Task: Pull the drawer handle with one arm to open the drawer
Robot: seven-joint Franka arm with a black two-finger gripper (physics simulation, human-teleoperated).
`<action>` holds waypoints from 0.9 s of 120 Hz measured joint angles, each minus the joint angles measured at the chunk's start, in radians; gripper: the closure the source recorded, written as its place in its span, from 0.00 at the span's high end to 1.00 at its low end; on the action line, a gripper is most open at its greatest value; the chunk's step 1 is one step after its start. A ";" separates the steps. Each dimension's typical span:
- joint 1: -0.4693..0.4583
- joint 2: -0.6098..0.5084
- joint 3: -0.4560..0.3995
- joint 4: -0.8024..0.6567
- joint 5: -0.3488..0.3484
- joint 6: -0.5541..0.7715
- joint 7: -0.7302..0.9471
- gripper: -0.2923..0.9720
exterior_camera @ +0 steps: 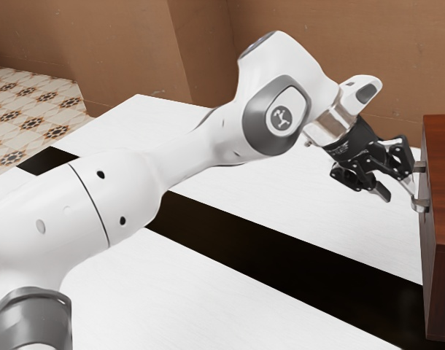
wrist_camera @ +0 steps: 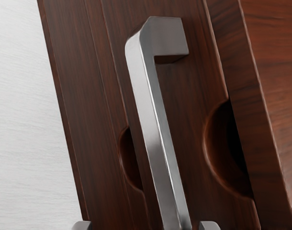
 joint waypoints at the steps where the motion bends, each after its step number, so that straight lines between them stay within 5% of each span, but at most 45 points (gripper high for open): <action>1: 0.000 0.000 0.000 0.000 0.000 0.001 0.000 0.41; 108: -0.003 0.055 0.007 0.053 0.003 0.031 -0.014 0.34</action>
